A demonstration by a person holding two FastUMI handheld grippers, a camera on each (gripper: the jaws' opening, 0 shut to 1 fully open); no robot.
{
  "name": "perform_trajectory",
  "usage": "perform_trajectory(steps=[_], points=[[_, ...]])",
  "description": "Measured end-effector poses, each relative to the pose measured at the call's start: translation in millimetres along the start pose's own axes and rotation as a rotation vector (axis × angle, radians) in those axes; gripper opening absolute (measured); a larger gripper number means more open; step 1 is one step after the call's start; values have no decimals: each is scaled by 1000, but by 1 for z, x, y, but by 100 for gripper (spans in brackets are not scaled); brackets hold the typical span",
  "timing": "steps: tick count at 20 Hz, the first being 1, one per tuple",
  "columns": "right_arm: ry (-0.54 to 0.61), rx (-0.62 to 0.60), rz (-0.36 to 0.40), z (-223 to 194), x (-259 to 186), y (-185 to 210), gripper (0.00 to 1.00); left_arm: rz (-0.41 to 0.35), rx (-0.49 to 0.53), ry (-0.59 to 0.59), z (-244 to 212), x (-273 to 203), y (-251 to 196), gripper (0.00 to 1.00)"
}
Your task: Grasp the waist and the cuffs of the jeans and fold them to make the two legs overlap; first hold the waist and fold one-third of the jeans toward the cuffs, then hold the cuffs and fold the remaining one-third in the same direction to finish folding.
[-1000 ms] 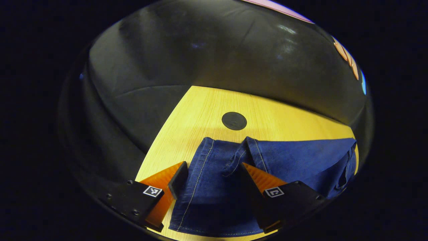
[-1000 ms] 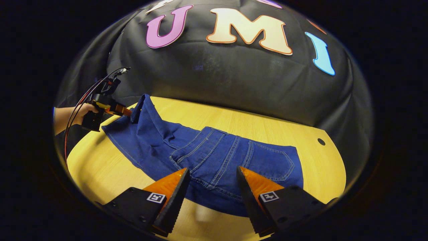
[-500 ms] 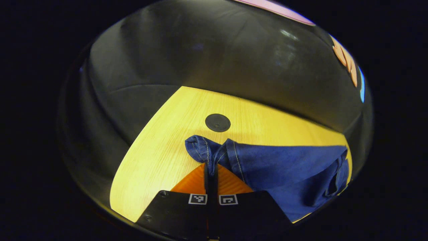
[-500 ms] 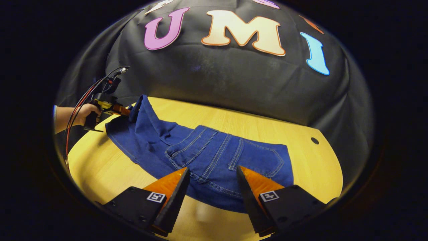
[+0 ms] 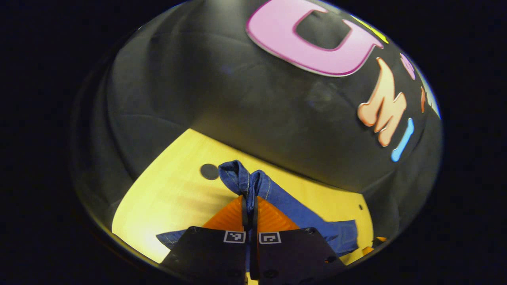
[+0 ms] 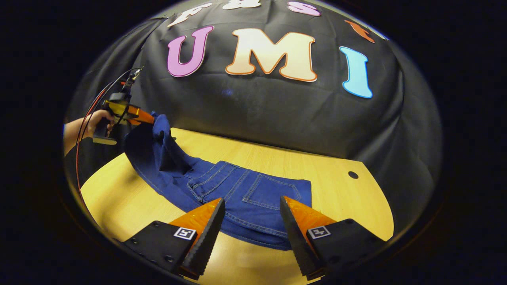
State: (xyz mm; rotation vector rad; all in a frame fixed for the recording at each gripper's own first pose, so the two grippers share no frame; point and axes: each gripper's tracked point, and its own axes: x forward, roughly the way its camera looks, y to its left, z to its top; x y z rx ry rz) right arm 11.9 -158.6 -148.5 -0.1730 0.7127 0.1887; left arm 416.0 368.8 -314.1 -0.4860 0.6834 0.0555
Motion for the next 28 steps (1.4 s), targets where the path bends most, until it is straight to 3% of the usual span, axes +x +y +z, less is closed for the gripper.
perform_trajectory(steps=[4, 8, 15, 22, 28], points=[[-24, 19, -8, -3, -30, -27, 86, -74, 96, -17, 7, -11, -82, 0], [-31, 44, -39, -13, -58, -60, 87, -152, 123, -2, -6, -6, -164, 0], [-18, 104, -122, -40, -110, -121, 87, -272, 227, 100, -72, 23, -292, 0], [16, 130, -217, -75, -159, -169, 89, -276, 313, 186, -154, 59, -355, 0], [27, 157, -256, -90, -186, -195, 89, -219, 467, 270, -238, 81, -370, 0]])
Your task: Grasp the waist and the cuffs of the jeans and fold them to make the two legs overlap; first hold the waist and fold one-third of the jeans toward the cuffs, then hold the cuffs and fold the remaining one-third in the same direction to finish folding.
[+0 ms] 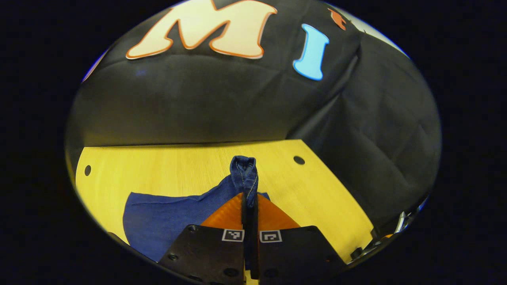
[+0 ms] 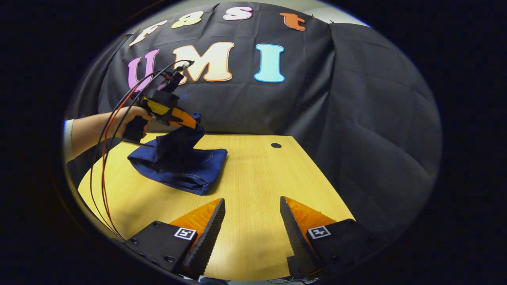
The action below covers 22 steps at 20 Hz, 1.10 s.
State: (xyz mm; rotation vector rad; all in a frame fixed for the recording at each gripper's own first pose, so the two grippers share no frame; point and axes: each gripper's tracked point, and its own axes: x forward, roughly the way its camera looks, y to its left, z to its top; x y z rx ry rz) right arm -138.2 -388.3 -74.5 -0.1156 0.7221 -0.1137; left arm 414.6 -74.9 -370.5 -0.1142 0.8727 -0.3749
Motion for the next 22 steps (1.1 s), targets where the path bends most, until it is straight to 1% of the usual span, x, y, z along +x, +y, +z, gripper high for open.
perform_trajectory(steps=[1, 2, 3, 5, 6, 7, 8, 9, 10, 11, 14, 15, 16, 18, 19, 20, 21, 22], points=[[-3, 0, 9, 0, -2, -1, 89, 12, 33, 0, -5, 3, -3, 1], [-6, -9, 18, 0, -3, -2, 89, 7, 56, 2, -10, 6, -10, 2], [-10, -22, 29, 0, -4, -3, 89, 0, 63, 6, -12, 6, -19, 7], [-30, -41, 48, 7, -5, -4, 89, -1, 53, -36, -14, -6, -32, 42], [-47, -40, 66, 16, -6, -1, 89, 6, 63, -81, -9, -9, -36, 59], [-65, -36, 86, 25, -8, 4, 87, 18, 73, -126, 2, -32, -38, 76], [-92, -27, 109, 37, -9, 10, 89, 26, 81, -185, 13, -57, -39, 94], [-124, -20, 128, 51, -11, 17, 88, 38, 85, -247, 24, -84, -38, 95], [-152, -12, 145, 64, -11, 25, 91, 49, 92, -319, 33, -113, -36, 95], [-175, 5, 158, 77, -11, 33, 91, 69, 113, -381, 39, -143, -31, 95], [-267, 100, 211, 122, -22, 67, 99, 168, 146, -544, 36, -253, -2, 95], [-301, 129, 225, 138, -29, 79, 96, 200, 152, -575, 33, -281, 8, 94], [-327, 150, 239, 151, -35, 90, 98, 227, 150, -575, 24, -302, 16, 94], [-365, 172, 281, 172, -51, 113, 98, 271, 134, -574, 8, -338, 32, 94], [-389, 175, 292, 182, -59, 122, 94, 290, 127, -583, 2, -355, 39, 95], [-409, 175, 295, 190, -66, 127, 94, 306, 121, -596, -3, -368, 45, 94], [-425, 176, 299, 197, -75, 133, 100, 316, 118, -599, -9, -378, 51, 94], [-449, 175, 310, 205, -85, 140, 98, 324, 115, -598, -15, -385, 54, 94]])
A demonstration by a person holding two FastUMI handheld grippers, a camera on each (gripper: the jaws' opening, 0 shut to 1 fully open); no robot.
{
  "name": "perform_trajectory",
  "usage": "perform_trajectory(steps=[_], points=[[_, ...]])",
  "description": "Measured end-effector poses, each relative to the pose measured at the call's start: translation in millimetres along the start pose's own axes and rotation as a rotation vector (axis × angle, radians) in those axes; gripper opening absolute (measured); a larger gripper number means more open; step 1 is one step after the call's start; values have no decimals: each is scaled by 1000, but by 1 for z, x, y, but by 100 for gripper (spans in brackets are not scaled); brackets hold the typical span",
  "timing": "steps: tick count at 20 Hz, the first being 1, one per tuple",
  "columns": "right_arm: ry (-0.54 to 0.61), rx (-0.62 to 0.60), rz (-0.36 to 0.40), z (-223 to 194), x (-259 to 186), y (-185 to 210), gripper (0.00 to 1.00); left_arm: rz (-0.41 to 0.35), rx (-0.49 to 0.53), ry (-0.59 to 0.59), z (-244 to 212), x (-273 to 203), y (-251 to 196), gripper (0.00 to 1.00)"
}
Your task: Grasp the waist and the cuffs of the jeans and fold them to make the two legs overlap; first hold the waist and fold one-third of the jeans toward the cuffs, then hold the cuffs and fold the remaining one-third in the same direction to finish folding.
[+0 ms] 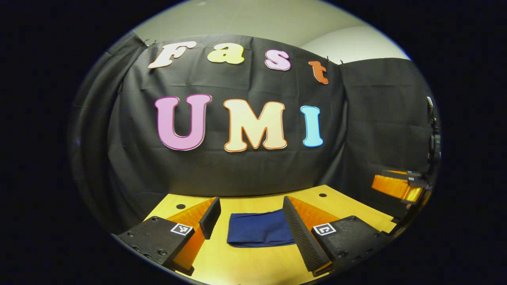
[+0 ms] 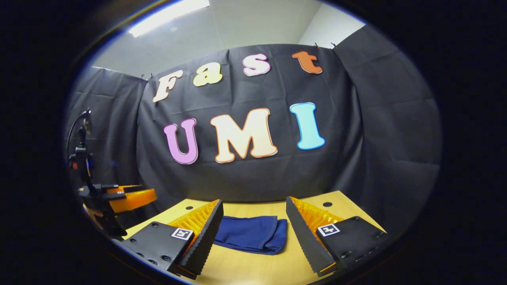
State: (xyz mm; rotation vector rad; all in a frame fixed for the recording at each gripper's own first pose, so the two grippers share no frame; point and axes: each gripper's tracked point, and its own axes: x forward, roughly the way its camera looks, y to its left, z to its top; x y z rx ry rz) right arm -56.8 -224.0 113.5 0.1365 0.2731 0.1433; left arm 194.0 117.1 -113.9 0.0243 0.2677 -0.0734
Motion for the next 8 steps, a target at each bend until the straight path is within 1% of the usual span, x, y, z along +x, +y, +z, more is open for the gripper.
perform_trajectory(steps=[1, 2, 3, 4, 5, 6, 7, 8], points=[[-29, -2, 0, 11, -3, 8, 94, 9, -2, 5, -2, -6, 5, 94], [-48, -3, 0, 18, -7, 14, 100, 18, -5, 12, -6, -13, 7, 94], [-58, -1, 5, 21, -10, 22, 94, 25, -10, 11, -8, -19, 11, 95], [-64, -2, 9, 23, -15, 29, 97, 29, -14, 8, -9, -24, 14, 95], [-67, -6, 10, 25, -19, 33, 98, 33, -19, 12, -12, -29, 18, 94], [-71, -13, 13, 27, -23, 38, 94, 34, -23, 17, -14, -32, 20, 94], [-71, -22, 12, 27, -26, 40, 94, 33, -26, 21, -15, -35, 20, 95], [-75, -30, 9, 28, -31, 41, 97, 30, -25, 19, -15, -38, 21, 94]])
